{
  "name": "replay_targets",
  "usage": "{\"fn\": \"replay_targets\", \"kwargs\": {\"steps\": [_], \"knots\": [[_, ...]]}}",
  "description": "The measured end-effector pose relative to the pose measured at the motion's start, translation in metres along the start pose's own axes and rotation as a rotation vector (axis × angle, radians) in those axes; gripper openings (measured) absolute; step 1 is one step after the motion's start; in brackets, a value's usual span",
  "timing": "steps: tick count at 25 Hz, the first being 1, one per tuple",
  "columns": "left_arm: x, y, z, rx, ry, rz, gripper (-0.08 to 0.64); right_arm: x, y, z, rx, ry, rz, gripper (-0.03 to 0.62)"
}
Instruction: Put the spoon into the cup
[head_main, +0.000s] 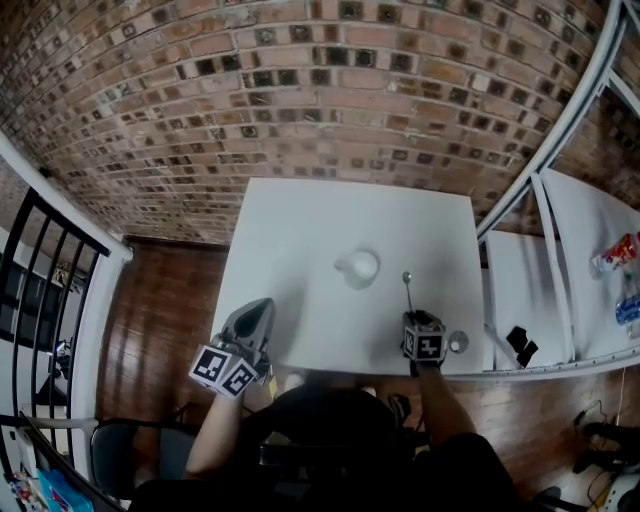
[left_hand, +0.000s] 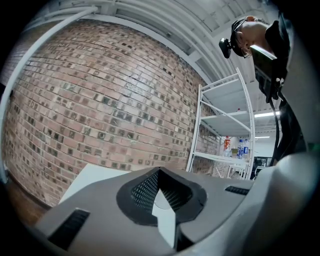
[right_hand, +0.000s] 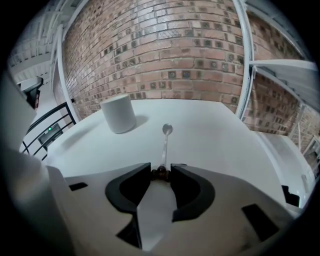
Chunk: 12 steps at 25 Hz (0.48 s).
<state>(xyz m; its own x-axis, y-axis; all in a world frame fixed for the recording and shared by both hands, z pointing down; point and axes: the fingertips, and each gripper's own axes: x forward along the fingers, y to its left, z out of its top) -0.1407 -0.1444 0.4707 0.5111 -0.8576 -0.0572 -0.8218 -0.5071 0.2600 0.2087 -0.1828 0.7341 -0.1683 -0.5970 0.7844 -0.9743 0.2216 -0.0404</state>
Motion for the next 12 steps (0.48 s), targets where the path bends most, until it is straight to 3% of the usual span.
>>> {"fn": "replay_targets", "kwargs": {"steps": [6, 12], "knots": [[0.003, -0.001, 0.001, -0.004, -0.004, -0.016, 0.005, -0.009, 0.003, 0.002, 0.0, -0.013, 0.014, 0.13], [0.009, -0.009, -0.003, -0.008, 0.003, -0.047, 0.005, -0.029, 0.002, 0.024, -0.009, -0.093, 0.016, 0.13]]}}
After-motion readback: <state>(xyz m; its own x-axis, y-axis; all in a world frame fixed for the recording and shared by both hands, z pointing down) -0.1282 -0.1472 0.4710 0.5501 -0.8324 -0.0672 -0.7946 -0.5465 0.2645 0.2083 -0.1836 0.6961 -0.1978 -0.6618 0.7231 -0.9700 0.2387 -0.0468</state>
